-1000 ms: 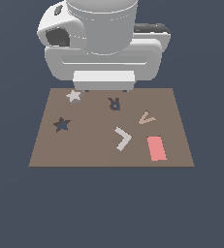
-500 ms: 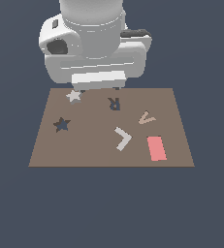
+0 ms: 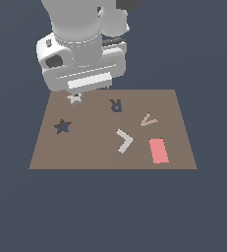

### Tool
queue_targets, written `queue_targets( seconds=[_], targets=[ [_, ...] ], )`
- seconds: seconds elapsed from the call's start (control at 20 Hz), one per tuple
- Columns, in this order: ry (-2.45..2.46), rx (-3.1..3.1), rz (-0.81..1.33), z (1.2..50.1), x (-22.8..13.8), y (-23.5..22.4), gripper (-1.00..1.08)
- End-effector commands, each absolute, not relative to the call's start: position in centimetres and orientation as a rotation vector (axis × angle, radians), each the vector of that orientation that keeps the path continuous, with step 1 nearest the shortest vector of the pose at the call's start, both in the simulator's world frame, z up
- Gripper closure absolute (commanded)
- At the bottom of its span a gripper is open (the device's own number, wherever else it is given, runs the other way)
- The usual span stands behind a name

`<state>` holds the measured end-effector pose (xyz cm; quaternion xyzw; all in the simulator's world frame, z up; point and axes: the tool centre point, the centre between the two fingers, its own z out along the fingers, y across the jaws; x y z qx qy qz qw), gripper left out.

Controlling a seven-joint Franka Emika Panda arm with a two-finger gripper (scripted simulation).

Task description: Insert a designated object into the corresponding slot on a board.

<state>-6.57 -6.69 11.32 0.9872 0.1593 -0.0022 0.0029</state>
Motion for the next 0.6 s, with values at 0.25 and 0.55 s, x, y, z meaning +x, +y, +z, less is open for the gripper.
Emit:
queue_targets(
  seconds=[0.25, 0.55],
  targets=[
    [0.735, 3.052, -0.003, 8.2, -8.6, -9.9, -0.92],
    [0.861, 3.020, -0.001, 6.4, -9.5, -11.9, -0.92]
  ],
)
